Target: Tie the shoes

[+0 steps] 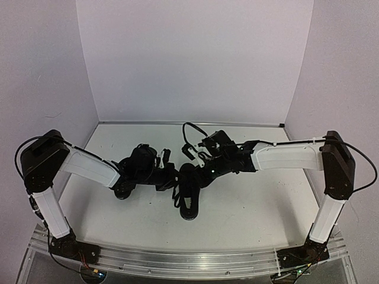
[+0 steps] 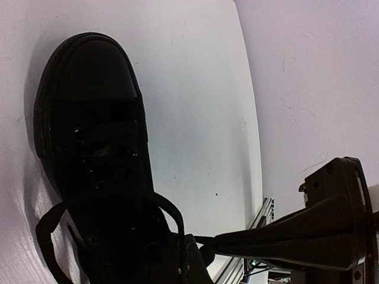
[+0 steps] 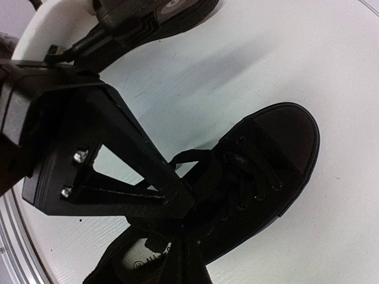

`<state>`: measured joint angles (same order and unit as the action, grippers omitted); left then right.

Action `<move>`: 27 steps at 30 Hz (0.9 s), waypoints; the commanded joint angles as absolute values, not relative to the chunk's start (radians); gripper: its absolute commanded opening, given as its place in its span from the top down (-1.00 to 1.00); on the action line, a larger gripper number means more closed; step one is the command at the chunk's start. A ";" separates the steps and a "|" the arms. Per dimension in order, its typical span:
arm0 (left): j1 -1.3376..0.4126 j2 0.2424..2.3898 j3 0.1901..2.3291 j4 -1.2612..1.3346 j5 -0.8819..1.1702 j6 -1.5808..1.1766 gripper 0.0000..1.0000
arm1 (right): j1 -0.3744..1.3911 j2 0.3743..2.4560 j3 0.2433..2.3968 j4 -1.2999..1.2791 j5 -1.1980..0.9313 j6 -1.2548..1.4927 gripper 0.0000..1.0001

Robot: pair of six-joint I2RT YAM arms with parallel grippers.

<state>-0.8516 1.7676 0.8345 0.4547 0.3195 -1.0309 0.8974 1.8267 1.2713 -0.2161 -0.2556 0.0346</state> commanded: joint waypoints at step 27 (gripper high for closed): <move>-0.844 1.913 0.781 0.901 0.542 -1.228 1.00 | 0.887 1.748 1.268 -0.193 -0.244 0.144 0.53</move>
